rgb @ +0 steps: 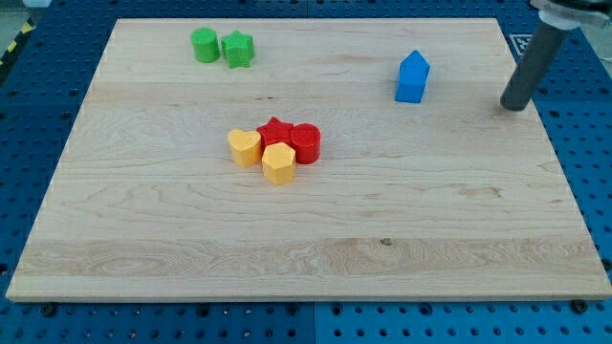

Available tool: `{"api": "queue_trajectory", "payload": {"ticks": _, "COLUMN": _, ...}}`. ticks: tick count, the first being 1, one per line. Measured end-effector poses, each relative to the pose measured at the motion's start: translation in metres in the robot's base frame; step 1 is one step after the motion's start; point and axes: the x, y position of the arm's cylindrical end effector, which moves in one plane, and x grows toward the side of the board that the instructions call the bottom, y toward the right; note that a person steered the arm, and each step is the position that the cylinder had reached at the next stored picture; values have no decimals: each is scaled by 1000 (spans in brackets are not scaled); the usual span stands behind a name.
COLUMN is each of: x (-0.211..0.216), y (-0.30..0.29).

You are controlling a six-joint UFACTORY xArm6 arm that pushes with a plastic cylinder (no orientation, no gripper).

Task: Separate the blue triangle from blue cube

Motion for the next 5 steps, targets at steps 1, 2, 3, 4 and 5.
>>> {"api": "queue_trajectory", "payload": {"ticks": 1, "x": -16, "y": -8}}
{"api": "queue_trajectory", "payload": {"ticks": 2, "x": -57, "y": -44}}
{"api": "queue_trajectory", "payload": {"ticks": 3, "x": -103, "y": -98}}
{"api": "queue_trajectory", "payload": {"ticks": 4, "x": -107, "y": -142}}
{"api": "queue_trajectory", "payload": {"ticks": 5, "x": -78, "y": -128}}
